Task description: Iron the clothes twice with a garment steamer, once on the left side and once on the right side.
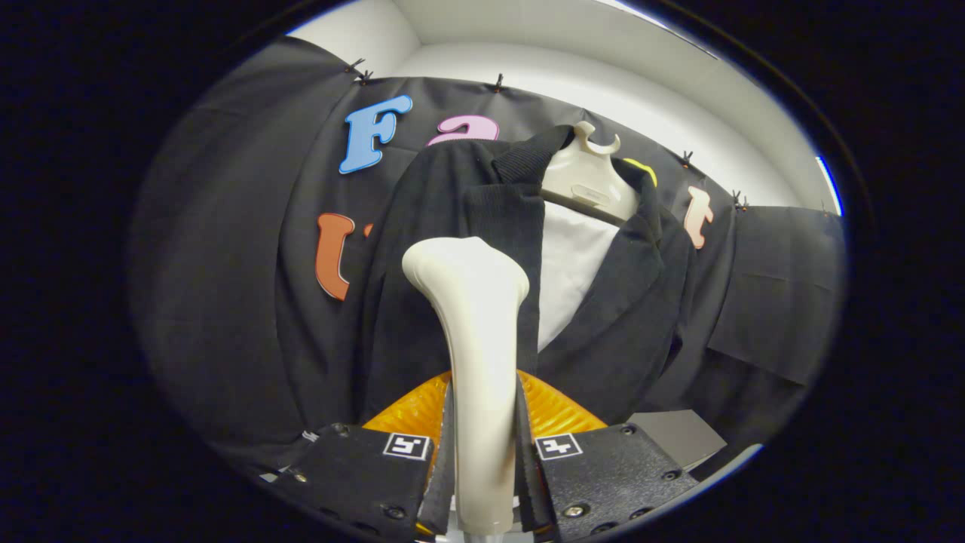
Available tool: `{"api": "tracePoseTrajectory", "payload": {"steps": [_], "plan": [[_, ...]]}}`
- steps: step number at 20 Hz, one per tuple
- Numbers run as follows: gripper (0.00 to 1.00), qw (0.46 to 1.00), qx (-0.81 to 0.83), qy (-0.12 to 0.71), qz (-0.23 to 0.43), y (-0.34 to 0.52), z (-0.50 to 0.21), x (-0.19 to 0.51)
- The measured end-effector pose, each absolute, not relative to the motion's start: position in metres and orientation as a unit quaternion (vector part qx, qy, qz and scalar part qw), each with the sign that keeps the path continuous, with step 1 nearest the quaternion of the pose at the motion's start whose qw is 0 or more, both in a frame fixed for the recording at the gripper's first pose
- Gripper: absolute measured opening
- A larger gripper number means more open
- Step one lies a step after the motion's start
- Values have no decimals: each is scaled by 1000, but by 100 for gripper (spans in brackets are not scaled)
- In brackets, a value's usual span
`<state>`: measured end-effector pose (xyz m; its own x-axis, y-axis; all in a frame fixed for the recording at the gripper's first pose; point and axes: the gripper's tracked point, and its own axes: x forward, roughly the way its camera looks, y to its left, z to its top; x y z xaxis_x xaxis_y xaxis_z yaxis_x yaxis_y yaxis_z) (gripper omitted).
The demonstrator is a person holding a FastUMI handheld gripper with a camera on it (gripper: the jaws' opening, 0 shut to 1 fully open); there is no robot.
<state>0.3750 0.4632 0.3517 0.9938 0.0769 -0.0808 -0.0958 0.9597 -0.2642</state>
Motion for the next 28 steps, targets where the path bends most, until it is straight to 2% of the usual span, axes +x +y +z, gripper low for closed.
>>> {"api": "tracePoseTrajectory", "payload": {"steps": [28], "plan": [[38,977,-134,158,57,463,182,356]]}}
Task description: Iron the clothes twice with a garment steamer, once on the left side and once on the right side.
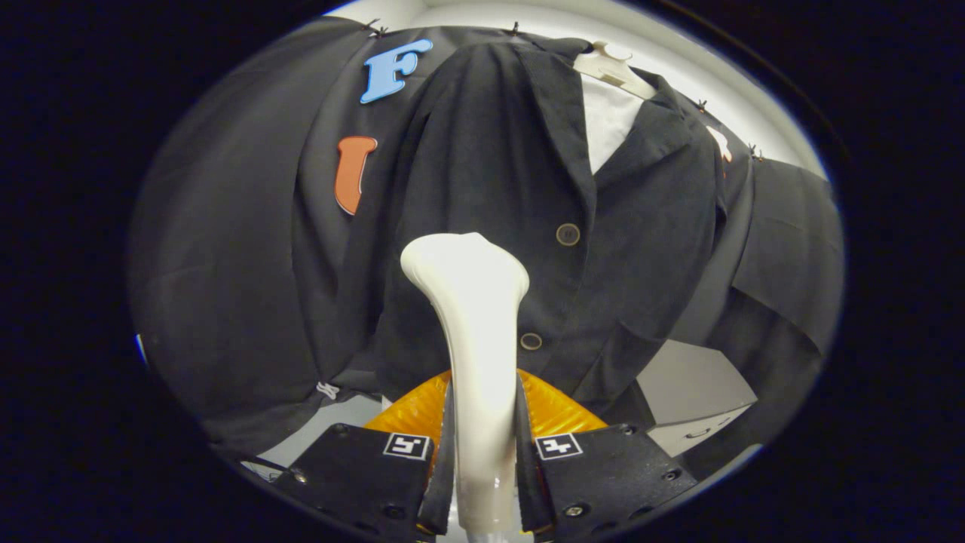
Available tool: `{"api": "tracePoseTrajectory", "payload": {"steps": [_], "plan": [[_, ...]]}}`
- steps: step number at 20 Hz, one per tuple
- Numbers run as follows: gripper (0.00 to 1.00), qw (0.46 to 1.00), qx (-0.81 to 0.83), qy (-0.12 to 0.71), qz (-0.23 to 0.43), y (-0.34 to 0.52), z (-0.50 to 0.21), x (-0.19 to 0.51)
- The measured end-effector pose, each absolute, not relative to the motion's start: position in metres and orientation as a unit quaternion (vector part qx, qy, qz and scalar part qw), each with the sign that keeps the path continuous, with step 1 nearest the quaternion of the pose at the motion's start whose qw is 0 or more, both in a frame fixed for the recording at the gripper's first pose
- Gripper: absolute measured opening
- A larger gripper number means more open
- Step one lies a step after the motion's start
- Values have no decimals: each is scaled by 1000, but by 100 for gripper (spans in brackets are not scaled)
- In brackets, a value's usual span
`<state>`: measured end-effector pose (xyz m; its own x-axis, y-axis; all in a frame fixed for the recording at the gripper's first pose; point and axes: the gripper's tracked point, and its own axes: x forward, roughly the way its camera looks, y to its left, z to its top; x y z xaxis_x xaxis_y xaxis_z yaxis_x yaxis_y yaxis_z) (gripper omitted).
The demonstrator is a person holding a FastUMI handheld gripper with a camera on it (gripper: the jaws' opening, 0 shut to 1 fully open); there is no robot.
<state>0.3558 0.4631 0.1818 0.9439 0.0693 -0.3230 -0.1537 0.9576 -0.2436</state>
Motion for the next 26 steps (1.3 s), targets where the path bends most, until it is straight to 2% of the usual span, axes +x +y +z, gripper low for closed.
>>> {"api": "tracePoseTrajectory", "payload": {"steps": [26], "plan": [[38,949,-132,277,69,456,8,335]]}}
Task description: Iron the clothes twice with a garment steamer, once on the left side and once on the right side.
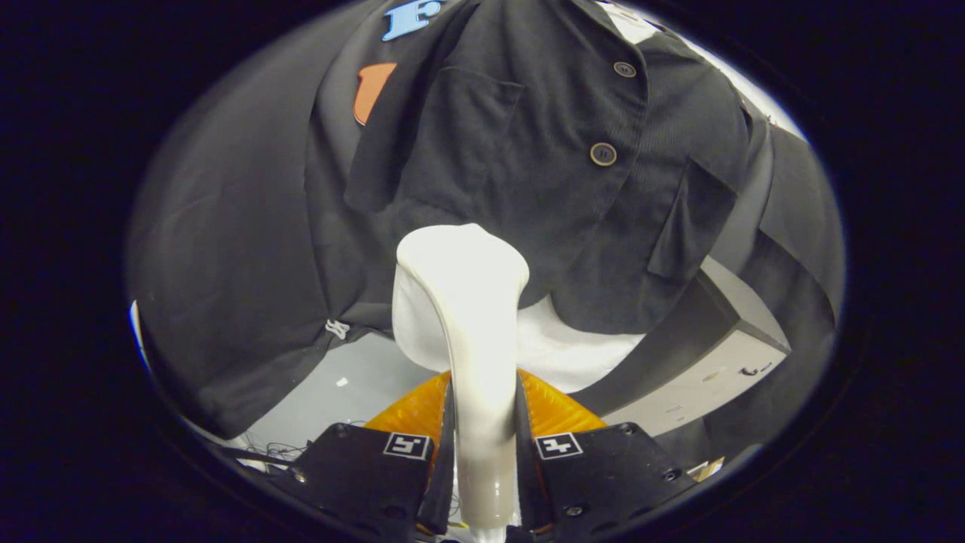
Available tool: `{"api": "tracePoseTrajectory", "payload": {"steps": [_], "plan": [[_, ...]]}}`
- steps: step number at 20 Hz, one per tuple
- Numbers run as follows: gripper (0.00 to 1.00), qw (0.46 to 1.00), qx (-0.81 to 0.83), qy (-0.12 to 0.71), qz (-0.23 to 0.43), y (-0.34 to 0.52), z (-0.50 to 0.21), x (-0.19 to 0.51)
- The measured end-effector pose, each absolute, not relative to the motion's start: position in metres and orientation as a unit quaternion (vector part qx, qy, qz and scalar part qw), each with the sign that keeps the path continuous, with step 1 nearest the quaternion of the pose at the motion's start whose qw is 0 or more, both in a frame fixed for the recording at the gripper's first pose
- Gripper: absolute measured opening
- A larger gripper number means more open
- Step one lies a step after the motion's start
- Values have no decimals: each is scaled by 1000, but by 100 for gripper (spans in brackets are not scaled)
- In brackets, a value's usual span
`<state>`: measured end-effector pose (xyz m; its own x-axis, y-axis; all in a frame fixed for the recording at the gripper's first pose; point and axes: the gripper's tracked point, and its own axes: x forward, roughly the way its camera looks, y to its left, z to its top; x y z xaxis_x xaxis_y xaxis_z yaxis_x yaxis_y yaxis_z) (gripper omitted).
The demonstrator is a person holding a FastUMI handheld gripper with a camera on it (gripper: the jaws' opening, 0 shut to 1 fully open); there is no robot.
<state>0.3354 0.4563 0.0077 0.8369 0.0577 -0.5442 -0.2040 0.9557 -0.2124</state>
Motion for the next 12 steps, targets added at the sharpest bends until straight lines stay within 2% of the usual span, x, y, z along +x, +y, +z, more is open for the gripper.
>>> {"api": "tracePoseTrajectory", "payload": {"steps": [7,12], "plan": [[38,951,-109,278,75,445,17,326],[38,962,-81,246,89,416,45,302]]}}
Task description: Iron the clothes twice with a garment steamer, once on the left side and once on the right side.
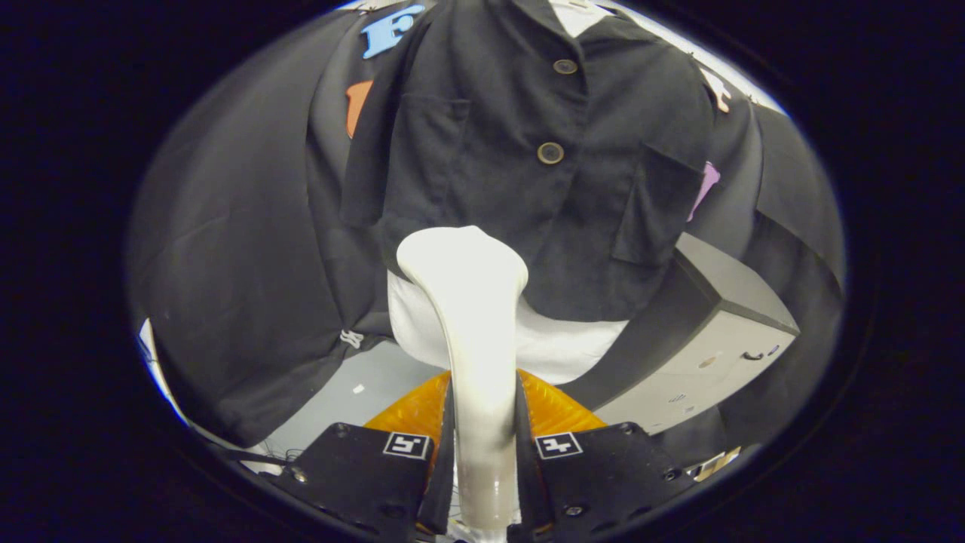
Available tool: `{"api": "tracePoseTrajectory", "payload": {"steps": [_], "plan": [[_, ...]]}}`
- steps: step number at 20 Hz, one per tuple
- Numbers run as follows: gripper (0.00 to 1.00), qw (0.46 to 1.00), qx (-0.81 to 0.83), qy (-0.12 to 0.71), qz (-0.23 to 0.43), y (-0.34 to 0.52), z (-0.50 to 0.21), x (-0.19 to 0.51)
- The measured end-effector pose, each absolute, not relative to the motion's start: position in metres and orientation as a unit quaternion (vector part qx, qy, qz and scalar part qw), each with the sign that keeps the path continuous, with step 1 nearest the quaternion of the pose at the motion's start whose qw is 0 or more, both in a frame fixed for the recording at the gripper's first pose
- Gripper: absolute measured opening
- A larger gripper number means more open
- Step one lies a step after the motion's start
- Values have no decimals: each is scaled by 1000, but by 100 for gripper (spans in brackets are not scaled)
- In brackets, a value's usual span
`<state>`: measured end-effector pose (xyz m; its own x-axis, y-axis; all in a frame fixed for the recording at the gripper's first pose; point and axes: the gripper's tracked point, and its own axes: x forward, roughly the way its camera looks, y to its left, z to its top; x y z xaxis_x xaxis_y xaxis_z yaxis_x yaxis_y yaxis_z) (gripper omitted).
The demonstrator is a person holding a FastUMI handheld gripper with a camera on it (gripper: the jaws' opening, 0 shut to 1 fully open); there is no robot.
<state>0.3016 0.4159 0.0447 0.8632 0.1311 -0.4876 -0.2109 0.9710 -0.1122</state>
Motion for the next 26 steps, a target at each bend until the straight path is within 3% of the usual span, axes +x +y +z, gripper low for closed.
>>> {"api": "tracePoseTrajectory", "payload": {"steps": [8,19,26], "plan": [[38,984,-24,146,96,302,92,266],[37,995,21,92,30,64,39,185],[37,994,30,102,6,-34,-16,99]]}}
